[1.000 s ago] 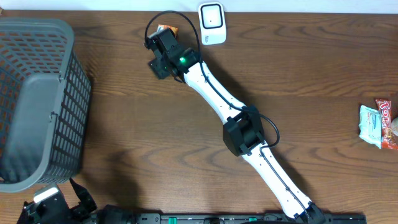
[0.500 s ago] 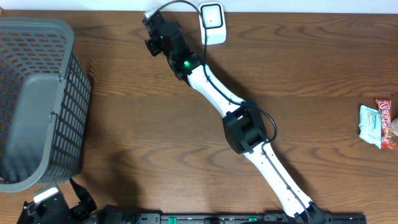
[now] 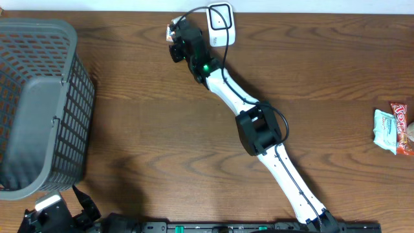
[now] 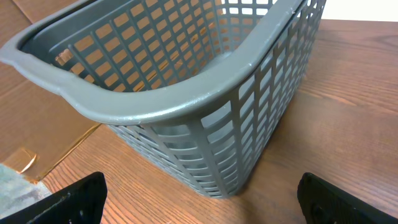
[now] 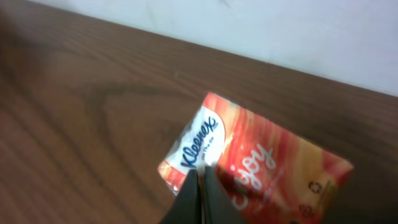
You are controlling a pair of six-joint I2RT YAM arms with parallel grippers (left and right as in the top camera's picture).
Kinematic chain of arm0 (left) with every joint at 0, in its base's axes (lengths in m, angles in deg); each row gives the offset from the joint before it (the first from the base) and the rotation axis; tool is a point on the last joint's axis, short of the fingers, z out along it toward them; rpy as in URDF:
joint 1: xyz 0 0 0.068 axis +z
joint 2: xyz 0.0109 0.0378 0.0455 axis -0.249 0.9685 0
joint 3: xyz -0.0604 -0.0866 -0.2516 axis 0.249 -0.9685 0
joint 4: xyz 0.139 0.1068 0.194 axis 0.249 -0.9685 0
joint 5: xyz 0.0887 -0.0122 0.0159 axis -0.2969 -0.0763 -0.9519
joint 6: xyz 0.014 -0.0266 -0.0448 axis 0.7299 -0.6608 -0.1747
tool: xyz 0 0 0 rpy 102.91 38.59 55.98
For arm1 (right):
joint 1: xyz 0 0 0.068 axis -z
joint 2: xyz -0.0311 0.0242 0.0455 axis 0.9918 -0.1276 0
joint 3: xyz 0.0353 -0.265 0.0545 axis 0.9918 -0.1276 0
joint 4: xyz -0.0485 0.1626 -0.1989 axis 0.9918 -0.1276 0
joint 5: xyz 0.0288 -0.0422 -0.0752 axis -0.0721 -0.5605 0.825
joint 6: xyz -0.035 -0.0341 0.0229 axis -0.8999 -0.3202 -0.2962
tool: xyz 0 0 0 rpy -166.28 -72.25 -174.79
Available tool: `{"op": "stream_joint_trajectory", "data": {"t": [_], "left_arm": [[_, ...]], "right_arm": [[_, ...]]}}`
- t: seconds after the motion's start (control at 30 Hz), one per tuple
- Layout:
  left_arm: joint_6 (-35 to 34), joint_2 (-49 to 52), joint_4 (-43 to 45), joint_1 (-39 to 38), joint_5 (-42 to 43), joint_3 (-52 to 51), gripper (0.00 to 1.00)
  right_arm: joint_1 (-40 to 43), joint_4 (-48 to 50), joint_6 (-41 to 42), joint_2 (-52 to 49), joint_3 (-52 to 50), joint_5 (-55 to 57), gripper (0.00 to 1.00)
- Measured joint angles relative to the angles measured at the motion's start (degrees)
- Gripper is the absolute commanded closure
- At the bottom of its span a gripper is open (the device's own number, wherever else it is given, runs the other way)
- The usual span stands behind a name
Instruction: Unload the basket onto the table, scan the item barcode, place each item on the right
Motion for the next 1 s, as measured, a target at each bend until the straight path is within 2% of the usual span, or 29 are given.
{"op": "stream_joint_trajectory", "data": {"t": [0.33,0.37,0.4,0.43,0.47,0.5,0.6,0.67,0.7,0.83,1.0], "left_arm": [[0.0,0.0,0.0,0.0,0.0,0.0,0.02],[0.0,0.0,0.0,0.0,0.0,0.0,0.02],[0.0,0.0,0.0,0.0,0.0,0.0,0.02],[0.0,0.0,0.0,0.0,0.0,0.0,0.02],[0.0,0.0,0.0,0.0,0.0,0.0,0.02],[0.0,0.0,0.0,0.0,0.0,0.0,0.02],[0.0,0.0,0.0,0.0,0.0,0.0,0.02],[0.0,0.0,0.0,0.0,0.0,0.0,0.02],[0.0,0.0,0.0,0.0,0.0,0.0,0.02],[0.0,0.0,0.0,0.0,0.0,0.0,0.02],[0.0,0.0,0.0,0.0,0.0,0.0,0.02]], "right_arm": [[-1.8,-37.0,0.7,9.5,-0.4,-0.3,0.98],[-2.0,-39.5,0.7,10.5,-0.8,-0.2,0.88],[-2.1,-41.1,0.7,11.5,-1.3,-0.2,0.60],[-2.1,-42.2,0.8,12.3,-1.6,-0.2,0.37],[-2.2,-42.8,1.1,13.5,-1.8,-0.2,0.33],[-2.2,-43.0,1.2,14.4,-1.8,-0.2,0.36],[-2.2,-40.1,1.5,17.5,-1.8,-0.2,0.75],[-2.2,-34.7,1.4,19.0,-1.8,0.0,0.95],[-2.2,-32.1,1.3,19.3,-1.7,0.1,0.99],[-2.0,-19.2,1.5,17.9,-1.6,0.7,0.99],[-1.8,-1.6,1.5,10.0,-1.3,1.1,0.99]]}}
